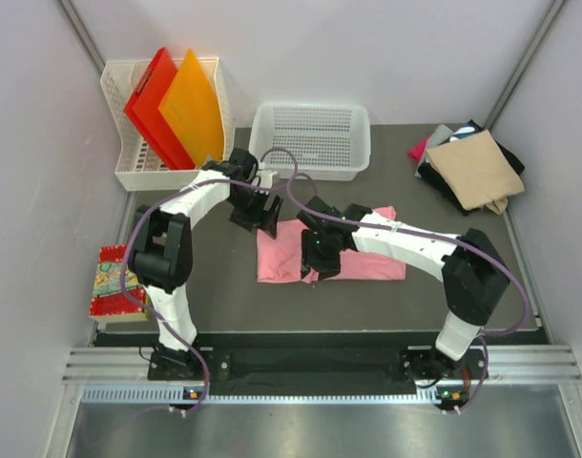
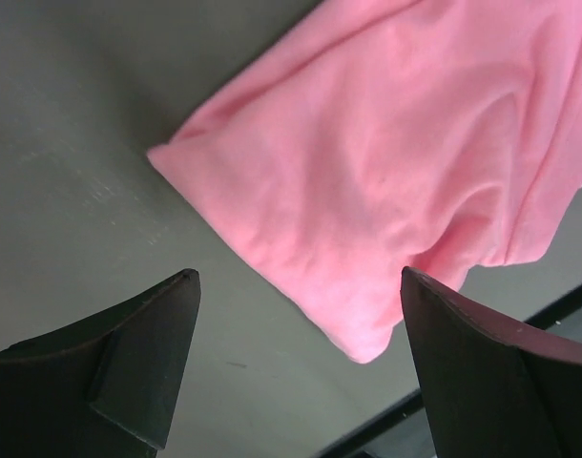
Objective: Fold and stack the t-shirts
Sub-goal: Fold the folded rectangular tshirt in 1/3 of the way
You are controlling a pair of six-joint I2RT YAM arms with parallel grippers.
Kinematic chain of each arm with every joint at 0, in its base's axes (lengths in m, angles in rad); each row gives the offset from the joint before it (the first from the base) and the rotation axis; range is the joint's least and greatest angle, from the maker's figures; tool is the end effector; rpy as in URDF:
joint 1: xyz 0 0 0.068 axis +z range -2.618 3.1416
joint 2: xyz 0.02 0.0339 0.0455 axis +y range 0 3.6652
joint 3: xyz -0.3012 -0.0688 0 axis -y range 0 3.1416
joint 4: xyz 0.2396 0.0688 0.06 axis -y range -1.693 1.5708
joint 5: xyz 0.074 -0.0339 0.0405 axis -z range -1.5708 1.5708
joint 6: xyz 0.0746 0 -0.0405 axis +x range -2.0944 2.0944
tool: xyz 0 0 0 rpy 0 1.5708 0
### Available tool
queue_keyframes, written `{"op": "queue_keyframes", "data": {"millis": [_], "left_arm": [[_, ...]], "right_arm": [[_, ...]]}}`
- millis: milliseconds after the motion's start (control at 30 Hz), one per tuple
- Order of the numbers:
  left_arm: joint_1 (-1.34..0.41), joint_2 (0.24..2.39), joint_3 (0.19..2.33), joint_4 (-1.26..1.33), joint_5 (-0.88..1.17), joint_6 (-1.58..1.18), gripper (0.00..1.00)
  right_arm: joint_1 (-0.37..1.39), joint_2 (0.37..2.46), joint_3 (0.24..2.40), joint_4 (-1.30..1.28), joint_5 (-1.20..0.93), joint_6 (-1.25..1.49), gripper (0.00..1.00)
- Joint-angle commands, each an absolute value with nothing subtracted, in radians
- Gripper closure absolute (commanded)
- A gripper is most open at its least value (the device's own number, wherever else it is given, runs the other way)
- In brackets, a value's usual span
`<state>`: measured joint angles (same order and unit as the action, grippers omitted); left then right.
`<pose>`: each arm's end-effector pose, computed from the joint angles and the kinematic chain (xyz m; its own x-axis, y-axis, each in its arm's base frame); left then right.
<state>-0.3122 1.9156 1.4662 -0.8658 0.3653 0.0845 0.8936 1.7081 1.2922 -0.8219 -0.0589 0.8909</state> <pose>0.3725 -0.1482 0.2079 -0.8860 0.3688 -0.2811 0.4492 0.8330 -0.3231 0.2179 0.2780 0.2296 -0.9867 0.0117 -0.1622 -0.0362 0.9566 0.2892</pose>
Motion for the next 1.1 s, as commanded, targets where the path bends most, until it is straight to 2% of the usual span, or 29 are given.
{"op": "queue_keyframes", "data": {"millis": [0, 233, 333, 367, 433, 833, 1067], "left_arm": [[-0.307, 1.876, 1.496, -0.828, 0.354, 0.133, 0.1], [-0.307, 1.959, 1.488, -0.799, 0.466, 0.109, 0.13], [-0.308, 1.996, 1.509, -0.805, 0.521, 0.101, 0.19], [-0.308, 1.999, 1.523, -0.822, 0.531, 0.1, 0.24], [-0.308, 1.991, 1.552, -0.833, 0.528, 0.098, 0.26], [-0.304, 1.859, 1.56, -0.844, 0.353, 0.179, 0.26], [-0.318, 1.873, 1.522, -0.838, 0.529, 0.118, 0.26]], "right_arm": [[0.887, 1.723, 1.295, -0.616, -0.103, 0.946, 0.52], [0.879, 1.729, 1.2, -0.495, -0.052, 1.015, 0.55], [0.874, 1.747, 1.204, -0.523, -0.037, 1.022, 0.56], [0.876, 1.749, 1.212, -0.535, -0.023, 1.022, 0.56], [0.876, 1.738, 1.207, -0.551, -0.017, 1.022, 0.56], [0.856, 1.66, 1.137, -0.548, -0.026, 1.031, 0.55], [0.844, 1.658, 1.104, -0.522, -0.026, 1.037, 0.55]]}}
